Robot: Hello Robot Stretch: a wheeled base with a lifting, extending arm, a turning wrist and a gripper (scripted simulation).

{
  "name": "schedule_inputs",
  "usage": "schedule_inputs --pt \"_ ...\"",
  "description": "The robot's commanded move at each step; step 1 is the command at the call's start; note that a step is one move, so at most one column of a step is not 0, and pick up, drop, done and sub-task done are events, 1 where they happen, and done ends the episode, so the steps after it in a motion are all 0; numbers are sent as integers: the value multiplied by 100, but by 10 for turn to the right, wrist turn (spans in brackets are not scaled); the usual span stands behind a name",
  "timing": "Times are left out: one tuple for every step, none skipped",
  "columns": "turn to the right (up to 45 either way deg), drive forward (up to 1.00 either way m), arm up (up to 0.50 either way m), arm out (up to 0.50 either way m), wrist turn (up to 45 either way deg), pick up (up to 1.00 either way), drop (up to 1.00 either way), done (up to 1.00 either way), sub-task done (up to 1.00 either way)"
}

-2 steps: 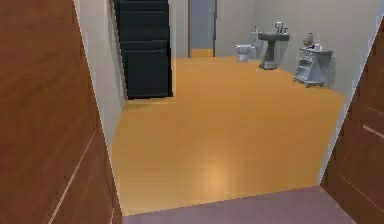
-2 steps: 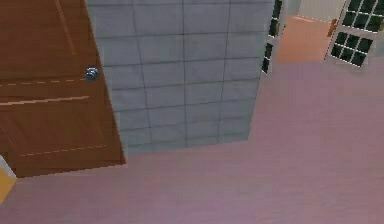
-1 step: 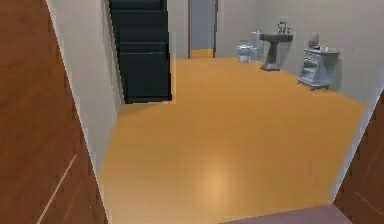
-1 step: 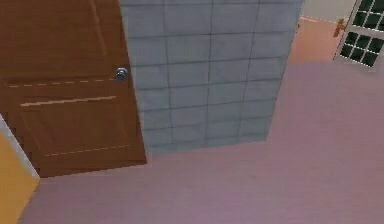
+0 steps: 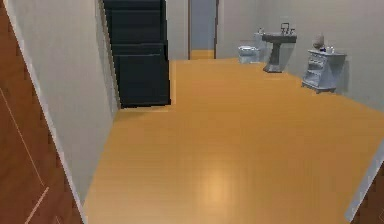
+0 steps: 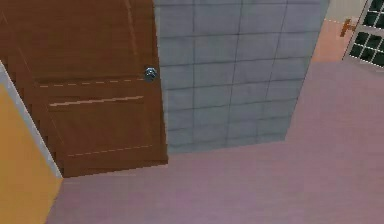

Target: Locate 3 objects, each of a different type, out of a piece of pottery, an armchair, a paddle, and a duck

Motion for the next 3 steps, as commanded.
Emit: schedule_inputs --pt "450 0 0 0 0 0 0 0 0" --pt "330 0 0 0 0 0 0 0 0" --pt "0 25 0 0 0 0 0 0 0"
